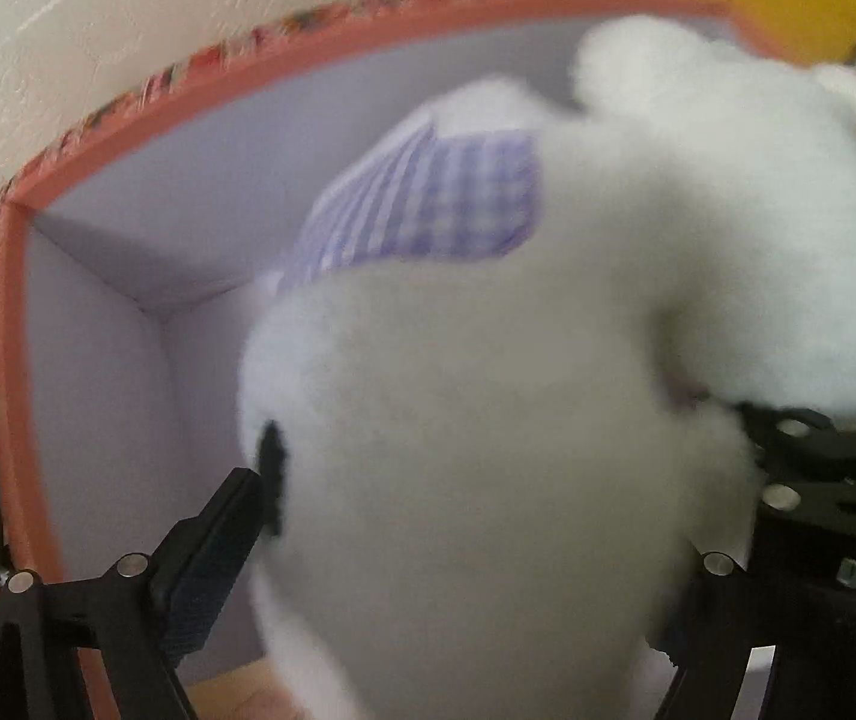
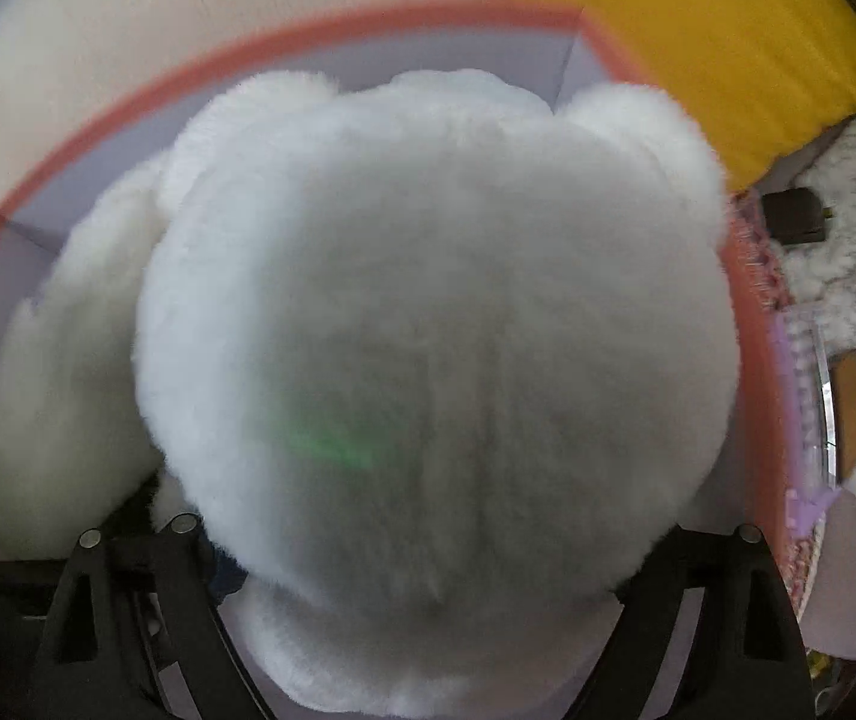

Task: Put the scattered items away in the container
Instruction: 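Lower the plush bear into the pink box and open both grippers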

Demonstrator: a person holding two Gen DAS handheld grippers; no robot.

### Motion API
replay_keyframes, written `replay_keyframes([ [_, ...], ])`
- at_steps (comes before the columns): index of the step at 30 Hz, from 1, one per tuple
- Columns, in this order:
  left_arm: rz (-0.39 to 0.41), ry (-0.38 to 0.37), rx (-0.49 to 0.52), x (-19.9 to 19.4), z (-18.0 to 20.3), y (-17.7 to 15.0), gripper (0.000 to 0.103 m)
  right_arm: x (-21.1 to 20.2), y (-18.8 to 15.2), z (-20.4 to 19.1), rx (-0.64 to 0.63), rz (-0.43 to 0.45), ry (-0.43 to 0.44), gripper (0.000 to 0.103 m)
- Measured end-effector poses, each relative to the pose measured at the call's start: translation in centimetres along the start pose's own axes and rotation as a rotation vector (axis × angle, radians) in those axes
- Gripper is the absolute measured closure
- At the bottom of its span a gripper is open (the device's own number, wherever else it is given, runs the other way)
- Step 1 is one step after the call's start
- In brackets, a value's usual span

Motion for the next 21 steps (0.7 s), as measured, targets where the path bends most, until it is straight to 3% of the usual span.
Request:
replay_keyframes([
  [5, 0.075, -0.023, 0.035, -5.6, 0.7, -0.7, 0.012, -4.5, -0.2, 1.5, 0.004, 0.075, -0.018, 0.009],
  [10, 0.133, -0.067, -0.029, -10.2, -1.7, -1.9, 0.012, -5.6, -0.4, 2.0, 0.034, 0.06, 0.076, 0.002],
  [16, 0.158, -0.036, -0.052, -8.9, -6.8, -2.5, 0.012, -5.6, 0.1, 3.6, 0.006, 0.045, 0.116, 0.0],
  [19, 0.162, -0.05, -0.058, -8.1, -6.7, -1.2, 0.012, -6.1, -1.1, 3.1, -0.147, 0.08, -0.067, 0.0],
  [21, 0.177, -0.066, -0.039, -7.2, -6.2, 0.0, 0.012, -8.8, -3.4, -0.6, -0.284, 0.131, -0.162, 0.0],
])
Point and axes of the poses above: each gripper's, at about its wrist camera, not at the fingertips, and x roughly the way its jaws point, z to its right, y to its top, the point moved 7 cm from there along x, roughly the way its jaws point, and after that the axes turned 3 degrees about -y, right-handed, at the moved point
